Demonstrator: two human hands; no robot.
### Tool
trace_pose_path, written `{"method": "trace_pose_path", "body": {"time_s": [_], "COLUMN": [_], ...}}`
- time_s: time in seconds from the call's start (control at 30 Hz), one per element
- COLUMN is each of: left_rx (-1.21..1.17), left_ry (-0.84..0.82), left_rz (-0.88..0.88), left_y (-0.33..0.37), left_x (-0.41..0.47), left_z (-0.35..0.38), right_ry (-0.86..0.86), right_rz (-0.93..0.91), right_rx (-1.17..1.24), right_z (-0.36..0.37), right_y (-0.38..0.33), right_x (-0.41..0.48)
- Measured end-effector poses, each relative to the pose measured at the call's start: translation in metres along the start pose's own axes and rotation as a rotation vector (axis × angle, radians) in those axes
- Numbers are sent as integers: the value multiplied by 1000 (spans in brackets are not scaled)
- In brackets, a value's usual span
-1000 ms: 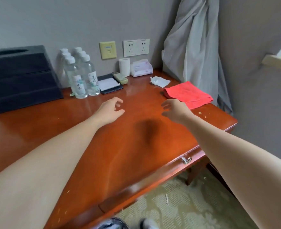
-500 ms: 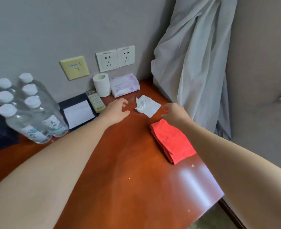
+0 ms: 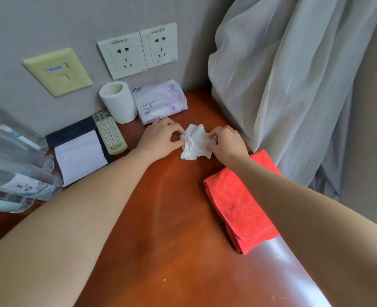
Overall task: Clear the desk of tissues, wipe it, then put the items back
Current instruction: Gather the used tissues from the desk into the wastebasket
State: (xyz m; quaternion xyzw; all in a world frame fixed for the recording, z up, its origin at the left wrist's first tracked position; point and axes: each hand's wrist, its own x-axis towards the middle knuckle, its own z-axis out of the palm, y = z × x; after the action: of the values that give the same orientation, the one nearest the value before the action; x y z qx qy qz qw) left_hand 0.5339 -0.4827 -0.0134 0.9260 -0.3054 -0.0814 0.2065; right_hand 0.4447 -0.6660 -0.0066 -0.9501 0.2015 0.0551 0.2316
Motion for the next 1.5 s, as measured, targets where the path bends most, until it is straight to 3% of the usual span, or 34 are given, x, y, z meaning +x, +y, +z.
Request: {"method": "trace_pose_path", "body": {"time_s": [0.47,0.77,0.9,1.13,1.5], "left_rx": [-204,-150,-102,-119,-142], "left_ry": [-91,-162,-91,0,95], "left_rz": [-167,-74,-20,-87,-183], "left_y": [-9,-12,-10,-10,-16], "left_x": [-54,-75,-82,-122,-265], "left_z": [-17,-9,-9,-31,-61], "right_ry": [-135,-162,-153,-188,-173], "right_rz": [31,-150,-101,-87,-154], "right_rx": [64,-180,-58,85,146], "right_z": [-8,14,16,0,15], "right_y": [-35,-36,-34,-47,-95], "right_x": [-36,-52,-52,-77,-201]}}
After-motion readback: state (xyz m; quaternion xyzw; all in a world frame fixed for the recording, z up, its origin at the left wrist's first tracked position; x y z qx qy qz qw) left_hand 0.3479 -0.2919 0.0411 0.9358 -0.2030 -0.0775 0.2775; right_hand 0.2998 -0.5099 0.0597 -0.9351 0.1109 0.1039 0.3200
